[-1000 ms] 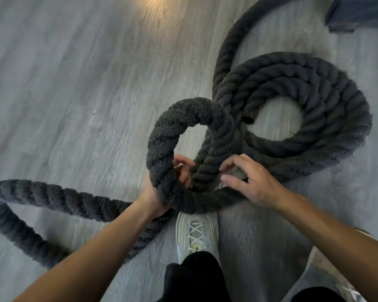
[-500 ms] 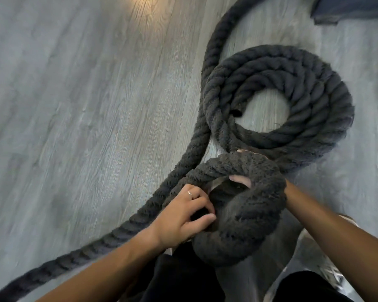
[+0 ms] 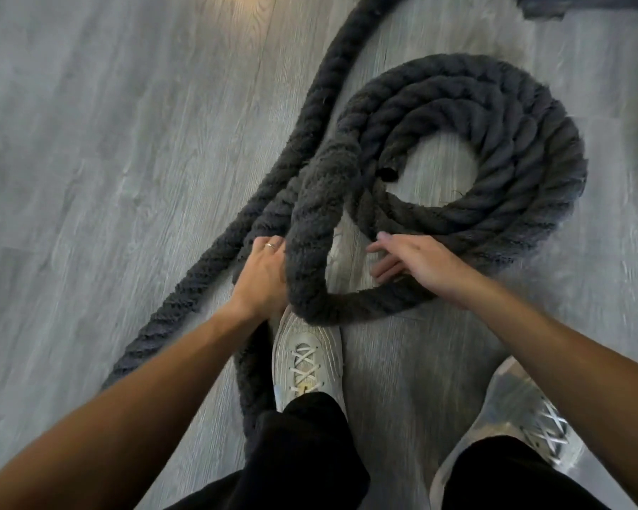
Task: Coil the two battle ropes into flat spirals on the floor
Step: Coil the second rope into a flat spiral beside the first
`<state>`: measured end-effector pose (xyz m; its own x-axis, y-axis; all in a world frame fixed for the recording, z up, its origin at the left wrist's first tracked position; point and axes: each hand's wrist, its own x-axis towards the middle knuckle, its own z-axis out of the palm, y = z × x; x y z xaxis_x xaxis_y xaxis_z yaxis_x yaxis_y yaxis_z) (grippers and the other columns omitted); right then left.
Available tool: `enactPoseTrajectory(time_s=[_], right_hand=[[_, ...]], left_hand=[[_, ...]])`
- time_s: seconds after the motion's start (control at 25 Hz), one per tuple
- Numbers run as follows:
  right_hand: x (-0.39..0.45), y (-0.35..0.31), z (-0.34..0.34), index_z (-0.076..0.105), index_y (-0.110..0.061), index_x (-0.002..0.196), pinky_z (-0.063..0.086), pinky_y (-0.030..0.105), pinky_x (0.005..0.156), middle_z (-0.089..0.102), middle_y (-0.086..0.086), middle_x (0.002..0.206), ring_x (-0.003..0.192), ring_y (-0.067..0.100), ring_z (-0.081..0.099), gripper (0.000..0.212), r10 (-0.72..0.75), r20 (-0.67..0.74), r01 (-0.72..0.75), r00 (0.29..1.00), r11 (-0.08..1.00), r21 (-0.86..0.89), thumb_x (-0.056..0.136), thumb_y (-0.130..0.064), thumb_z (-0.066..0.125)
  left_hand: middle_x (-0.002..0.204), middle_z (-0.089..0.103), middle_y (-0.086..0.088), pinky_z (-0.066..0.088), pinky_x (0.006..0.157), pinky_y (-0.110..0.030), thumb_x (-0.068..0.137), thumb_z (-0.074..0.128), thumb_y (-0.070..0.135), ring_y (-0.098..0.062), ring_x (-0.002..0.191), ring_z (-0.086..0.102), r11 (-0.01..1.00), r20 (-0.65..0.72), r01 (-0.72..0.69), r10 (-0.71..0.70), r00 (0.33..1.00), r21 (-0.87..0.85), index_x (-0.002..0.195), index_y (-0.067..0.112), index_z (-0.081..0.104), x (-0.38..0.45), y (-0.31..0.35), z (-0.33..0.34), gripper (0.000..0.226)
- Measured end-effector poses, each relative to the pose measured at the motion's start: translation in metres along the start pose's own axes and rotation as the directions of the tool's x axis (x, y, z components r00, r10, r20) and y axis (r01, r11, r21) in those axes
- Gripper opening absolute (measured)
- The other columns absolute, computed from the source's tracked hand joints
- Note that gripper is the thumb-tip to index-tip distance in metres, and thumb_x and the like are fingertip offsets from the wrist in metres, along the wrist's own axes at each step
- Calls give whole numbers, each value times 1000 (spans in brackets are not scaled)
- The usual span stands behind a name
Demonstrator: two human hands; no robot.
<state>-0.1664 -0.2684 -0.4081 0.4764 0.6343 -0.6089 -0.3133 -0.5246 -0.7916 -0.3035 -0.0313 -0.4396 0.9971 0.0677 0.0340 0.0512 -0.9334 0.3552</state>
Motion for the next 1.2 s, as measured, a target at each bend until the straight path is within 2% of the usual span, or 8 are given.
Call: enactPoseTrajectory(time_s=[0.16,0.24,0.48,0.6,0.68,0.88,1.0,1.2], right_hand=[[-1,10,7,73,-27,102,56,42,91,77,-6,82,81,8,73,15,-123,-85,102,989,970,-222,93,-37,66],[1,15,8,72,-30,99,57,40,89,76,-11,78,80,4,72,13,-140,-133,100,981,958,-269,90,-39,69],[1,25,9,72,-26,87,57,37,84,74,-9,71,71,2,71,4,-213,-228,139,950,943,-302,91,-26,70],[-3,18,10,73,-19,88,57,50,86,76,2,75,72,16,74,29,-121,-191,101,974,989,-110,89,-47,67],[-9,1,13,72,-18,106,58,48,84,77,6,84,78,23,74,74,-65,-163,86,985,989,124,69,-82,62],[-15,-74,49,42,-37,141,55,44,90,70,12,115,99,32,69,96,-284,-110,286,953,714,639,59,-70,80],[0,-83,71,20,-51,150,54,57,90,70,14,106,91,31,69,99,-275,-301,378,913,848,371,72,-44,80],[16,-30,68,-7,-45,155,37,31,107,51,2,144,123,19,54,99,-128,-23,113,992,938,-329,88,-44,65]], left_hand=[[114,56,-22,34,97,-50,82,32,46,-42,109,46,876,191,401,-456,869,267,114,1,57,7,-57,-8,61],[118,52,-21,34,101,-49,88,43,50,-42,114,42,789,176,525,-593,786,319,117,5,54,10,-78,-12,55],[98,67,-4,48,82,-38,86,71,33,-30,99,62,781,-5,623,-623,782,-49,104,16,63,9,-95,-49,26],[124,57,-5,48,97,-43,74,79,61,-27,119,52,650,-98,754,-760,643,-98,128,20,54,-9,-94,-53,72],[129,55,-5,47,103,-41,69,73,76,-24,120,55,553,49,808,-818,573,-203,136,22,51,-18,-85,-36,89],[124,55,-11,44,98,-37,84,76,48,-28,115,56,685,53,709,-712,700,-168,134,14,53,-23,-65,-5,65],[122,61,-12,47,95,-40,84,78,40,-30,112,59,694,68,699,-700,711,-173,130,16,52,-27,-78,-16,58],[116,65,-15,50,88,-47,77,82,22,-38,108,63,678,28,731,-734,678,74,126,23,51,-50,-158,-82,58]])
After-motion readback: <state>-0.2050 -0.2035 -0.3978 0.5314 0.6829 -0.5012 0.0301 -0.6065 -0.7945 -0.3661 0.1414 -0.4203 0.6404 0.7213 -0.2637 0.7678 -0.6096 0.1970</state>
